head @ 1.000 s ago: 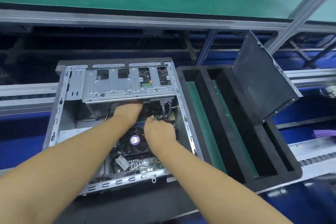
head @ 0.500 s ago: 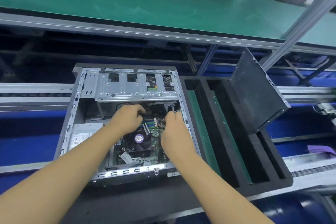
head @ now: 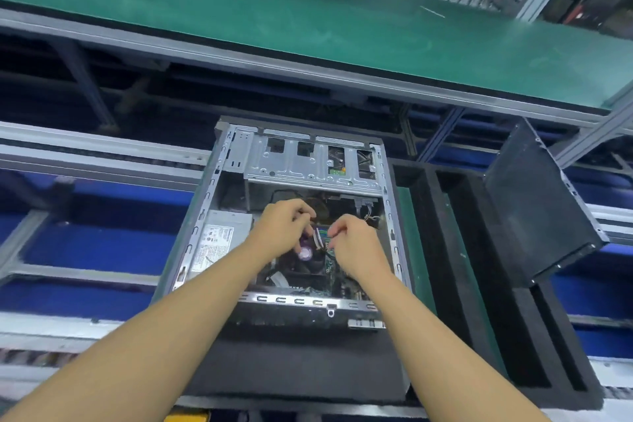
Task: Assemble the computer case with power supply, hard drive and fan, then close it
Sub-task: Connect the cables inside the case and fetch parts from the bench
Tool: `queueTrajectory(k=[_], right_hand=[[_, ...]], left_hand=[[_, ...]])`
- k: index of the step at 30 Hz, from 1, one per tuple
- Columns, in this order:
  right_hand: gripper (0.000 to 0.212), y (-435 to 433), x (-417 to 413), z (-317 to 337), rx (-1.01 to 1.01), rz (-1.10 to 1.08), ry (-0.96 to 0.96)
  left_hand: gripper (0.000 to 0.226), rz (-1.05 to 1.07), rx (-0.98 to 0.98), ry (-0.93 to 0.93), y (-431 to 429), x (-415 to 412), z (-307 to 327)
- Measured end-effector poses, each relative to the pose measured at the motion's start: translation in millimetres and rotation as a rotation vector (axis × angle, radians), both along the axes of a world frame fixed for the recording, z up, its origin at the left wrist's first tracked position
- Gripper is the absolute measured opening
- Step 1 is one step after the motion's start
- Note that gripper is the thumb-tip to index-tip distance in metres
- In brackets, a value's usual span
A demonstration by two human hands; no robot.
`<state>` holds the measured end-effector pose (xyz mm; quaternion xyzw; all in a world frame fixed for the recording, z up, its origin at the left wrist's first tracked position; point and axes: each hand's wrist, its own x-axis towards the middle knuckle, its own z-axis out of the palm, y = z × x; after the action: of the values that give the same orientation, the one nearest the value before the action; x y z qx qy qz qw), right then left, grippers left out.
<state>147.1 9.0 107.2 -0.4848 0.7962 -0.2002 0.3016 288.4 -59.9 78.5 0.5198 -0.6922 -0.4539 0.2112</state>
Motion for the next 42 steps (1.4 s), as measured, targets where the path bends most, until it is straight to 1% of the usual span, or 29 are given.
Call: queueTrajectory(k=[3, 6, 8, 10, 14, 17, 21, 25, 28, 32, 34, 37, 38, 41, 42], right_hand=[[0.034, -6.4, 23.1, 10.4, 0.012, 0.169, -0.034], [0.027, -7.7, 46.0, 16.7, 0.017, 0.324, -0.036], [0.023, -7.0, 53.7, 17.2, 0.014, 0.361, -0.068], [0.025, -5.0, 57.2, 16.4, 0.009, 0.385, -0.102], [0.028, -1.6, 69.0, 14.2, -0.018, 0.41, -0.196], [0.027, 0.4, 87.9, 14.5, -0.066, 0.425, -0.301], [0.026, 6.3, 129.3, 13.0, -0.077, 0.545, -0.398], [0.029, 24.7, 182.5, 13.8, -0.055, 0.704, -0.506], [0.027, 41.7, 227.9, 11.7, -0.014, 0.844, -0.485], [0.026, 63.5, 295.5, 3.8, 0.055, 0.971, -0.483], [0.024, 75.7, 329.5, -2.5, 0.1, 1.011, -0.484], [0.023, 96.2, 381.1, -13.2, 0.175, 1.032, -0.504], [0.023, 102.7, 398.9, -17.0, 0.193, 1.042, -0.507], [0.025, 117.5, 450.6, -26.3, 0.217, 1.088, -0.471], [0.025, 120.6, 466.4, -29.5, 0.224, 1.095, -0.458]], left_hand=[[0.02, 0.111, -0.021, -0.033, 10.1, 11.5, 8.5], [0.023, 0.231, -0.045, 0.001, 23.2, 15.1, 16.1], [0.023, 0.328, -0.059, 0.001, 32.0, 22.4, 16.6], [0.021, 0.417, -0.059, 0.019, 39.1, 31.3, 14.9], [0.025, 0.572, -0.058, 0.158, 54.2, 43.7, 15.2], [0.025, 0.695, -0.039, 0.199, 72.1, 59.9, 17.6], [0.031, 0.873, -0.05, 0.204, 107.3, 99.1, 26.2], [0.031, 1.062, -0.048, 0.281, 145.1, 150.9, 27.2], [0.028, 1.217, -0.035, 0.332, 175.2, 190.8, 25.1], [0.027, 1.369, -0.037, 0.349, 213.4, 244.2, 22.0], [0.027, 1.429, -0.035, 0.314, 233.0, 274.6, 17.4], [0.026, 1.488, 0.016, 0.209, 263.1, 326.5, 3.1], [0.024, 1.492, 0.036, 0.136, 272.5, 345.6, -2.8], [0.02, 1.457, 0.08, -0.169, 296.5, 403.6, -20.9], [0.02, 1.439, 0.094, -0.238, 301.1, 422.9, -27.0]])
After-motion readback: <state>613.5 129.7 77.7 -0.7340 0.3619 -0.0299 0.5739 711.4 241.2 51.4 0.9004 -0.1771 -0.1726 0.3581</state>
